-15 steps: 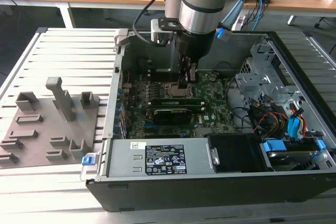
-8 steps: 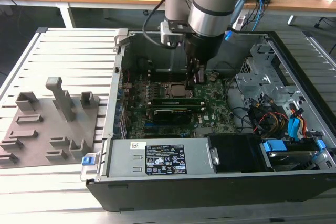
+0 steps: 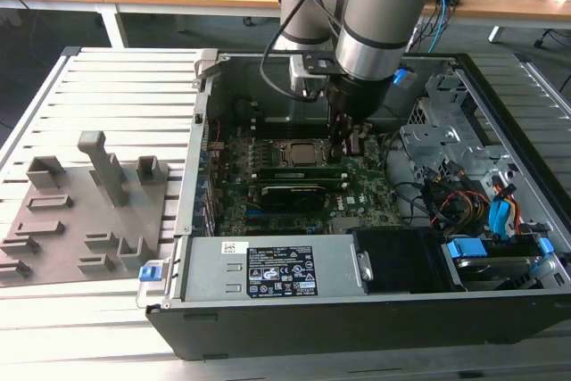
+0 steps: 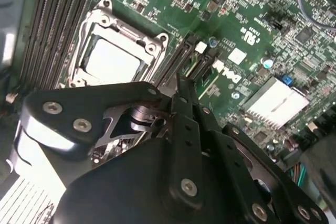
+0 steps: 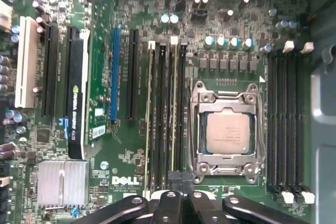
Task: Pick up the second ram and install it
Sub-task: 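Press down the second ram until it locks into place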
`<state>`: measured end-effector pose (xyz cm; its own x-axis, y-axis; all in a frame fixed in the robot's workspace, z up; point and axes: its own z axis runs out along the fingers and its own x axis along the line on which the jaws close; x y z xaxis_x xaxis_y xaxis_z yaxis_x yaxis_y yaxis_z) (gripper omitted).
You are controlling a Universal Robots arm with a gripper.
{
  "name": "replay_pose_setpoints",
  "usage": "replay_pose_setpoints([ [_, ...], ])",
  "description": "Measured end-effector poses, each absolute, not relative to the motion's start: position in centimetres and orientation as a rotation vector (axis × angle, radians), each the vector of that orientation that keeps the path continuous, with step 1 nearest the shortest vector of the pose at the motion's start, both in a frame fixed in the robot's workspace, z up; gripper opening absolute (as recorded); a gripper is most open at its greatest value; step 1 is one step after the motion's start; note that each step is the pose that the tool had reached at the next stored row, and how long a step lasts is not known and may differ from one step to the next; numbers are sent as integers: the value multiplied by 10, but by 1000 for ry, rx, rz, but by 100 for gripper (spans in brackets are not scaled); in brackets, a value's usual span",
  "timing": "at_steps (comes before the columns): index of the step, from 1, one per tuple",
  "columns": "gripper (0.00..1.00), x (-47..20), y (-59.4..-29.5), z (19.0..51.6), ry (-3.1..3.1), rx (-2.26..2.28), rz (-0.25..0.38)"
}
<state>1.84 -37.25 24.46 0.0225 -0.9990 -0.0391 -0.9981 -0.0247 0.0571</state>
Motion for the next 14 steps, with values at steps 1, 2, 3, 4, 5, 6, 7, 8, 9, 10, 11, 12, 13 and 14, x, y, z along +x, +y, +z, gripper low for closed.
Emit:
replay_pose_setpoints([
  [1, 11, 20, -373, 243, -2184, 2237, -106],
  [2, 11, 21, -373, 241, -2184, 2237, -106],
  [3, 11, 23, -373, 236, -2184, 2237, -106],
  [4, 11, 23, -373, 232, -2184, 2236, -106],
  [5, 11, 23, -373, 229, -2184, 2236, -105],
  [6, 11, 23, -373, 229, -2184, 2236, -106],
  [7, 11, 23, -373, 232, -2187, 2239, -105],
  [8, 11, 22, -373, 238, -2187, 2239, -102],
  [9, 11, 19, -373, 239, -2188, 2241, -98],
  [10, 11, 10, -373, 239, -2189, 2242, -95],
  [11, 11, 5, -373, 239, -2190, 2242, -94],
  [12, 11, 0, -373, 239, -2190, 2243, -94],
  [13, 11, -7, -373, 239, -2190, 2243, -93],
  [14, 11, -17, -373, 239, -2191, 2244, -92],
])
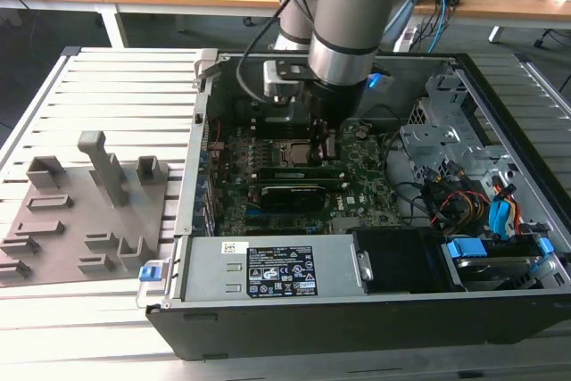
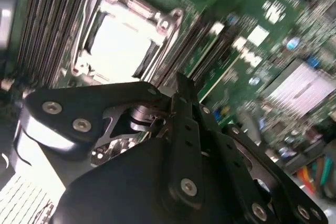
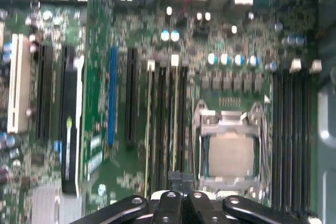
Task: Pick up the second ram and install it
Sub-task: 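Press down the second ram until it locks into place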
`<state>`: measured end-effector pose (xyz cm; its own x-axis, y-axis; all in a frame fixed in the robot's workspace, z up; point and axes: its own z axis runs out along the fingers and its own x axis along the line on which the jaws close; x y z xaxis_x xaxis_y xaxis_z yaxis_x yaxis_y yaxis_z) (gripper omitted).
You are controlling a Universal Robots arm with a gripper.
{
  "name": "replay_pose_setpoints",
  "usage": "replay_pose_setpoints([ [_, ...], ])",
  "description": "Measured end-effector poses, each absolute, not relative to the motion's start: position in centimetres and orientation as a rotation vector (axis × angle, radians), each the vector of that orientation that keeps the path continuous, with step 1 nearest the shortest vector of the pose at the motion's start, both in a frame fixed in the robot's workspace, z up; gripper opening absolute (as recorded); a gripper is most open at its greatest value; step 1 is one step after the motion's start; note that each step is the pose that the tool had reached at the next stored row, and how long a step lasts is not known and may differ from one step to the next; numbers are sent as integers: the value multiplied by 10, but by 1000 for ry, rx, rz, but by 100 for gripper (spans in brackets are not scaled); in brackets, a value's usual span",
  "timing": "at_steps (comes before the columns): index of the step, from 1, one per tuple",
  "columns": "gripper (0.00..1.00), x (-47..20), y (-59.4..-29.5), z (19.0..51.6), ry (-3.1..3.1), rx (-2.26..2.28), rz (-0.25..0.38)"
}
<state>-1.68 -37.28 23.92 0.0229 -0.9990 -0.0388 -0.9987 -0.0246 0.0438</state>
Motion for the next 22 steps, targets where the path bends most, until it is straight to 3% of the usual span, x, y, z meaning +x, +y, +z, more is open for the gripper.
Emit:
replay_pose_setpoints([
  [9, 11, -72, -375, 236, -2194, 2247, -88],
  [17, 11, -75, -376, 227, -2196, 2250, -94],
  [22, 11, -64, -376, 237, -2195, 2248, -98],
])
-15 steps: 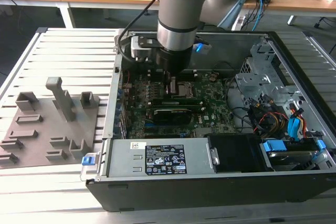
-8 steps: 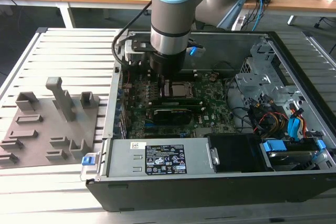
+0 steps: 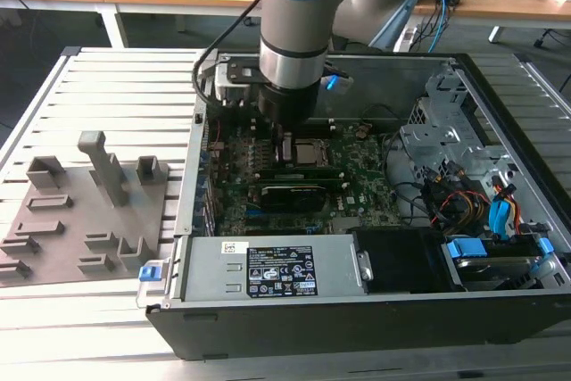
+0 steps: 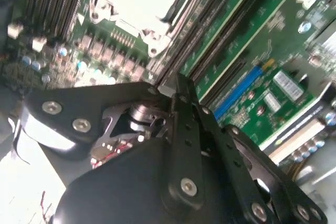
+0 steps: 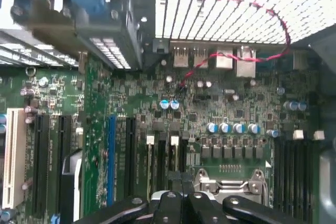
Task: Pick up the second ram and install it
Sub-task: 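Press down the second ram until it locks into place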
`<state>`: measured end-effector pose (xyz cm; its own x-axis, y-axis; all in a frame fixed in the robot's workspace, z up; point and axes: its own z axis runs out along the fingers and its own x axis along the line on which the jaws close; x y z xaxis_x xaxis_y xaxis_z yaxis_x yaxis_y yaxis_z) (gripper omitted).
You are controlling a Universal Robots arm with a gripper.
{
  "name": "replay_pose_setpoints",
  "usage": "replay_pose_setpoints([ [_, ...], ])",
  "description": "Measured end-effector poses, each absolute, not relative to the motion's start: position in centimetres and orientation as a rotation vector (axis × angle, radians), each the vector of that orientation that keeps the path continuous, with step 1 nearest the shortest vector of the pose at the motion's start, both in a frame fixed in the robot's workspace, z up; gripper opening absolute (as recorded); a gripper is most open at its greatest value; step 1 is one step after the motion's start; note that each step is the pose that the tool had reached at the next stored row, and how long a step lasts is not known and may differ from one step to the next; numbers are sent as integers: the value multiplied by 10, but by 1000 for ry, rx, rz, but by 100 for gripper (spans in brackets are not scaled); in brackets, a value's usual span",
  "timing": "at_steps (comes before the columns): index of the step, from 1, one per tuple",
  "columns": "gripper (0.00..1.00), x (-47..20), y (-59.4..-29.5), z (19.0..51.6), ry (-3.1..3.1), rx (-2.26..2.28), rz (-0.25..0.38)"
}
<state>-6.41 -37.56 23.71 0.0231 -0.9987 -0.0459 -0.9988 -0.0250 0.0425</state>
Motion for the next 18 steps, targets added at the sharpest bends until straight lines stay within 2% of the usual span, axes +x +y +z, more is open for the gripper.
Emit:
replay_pose_setpoints([
  [6, 11, -34, -375, 238, 2201, -2254, 119],
  [12, 11, -33, -375, 276, 2201, -2254, 119],
  [18, 11, -33, -375, 277, 2201, -2254, 119],
])
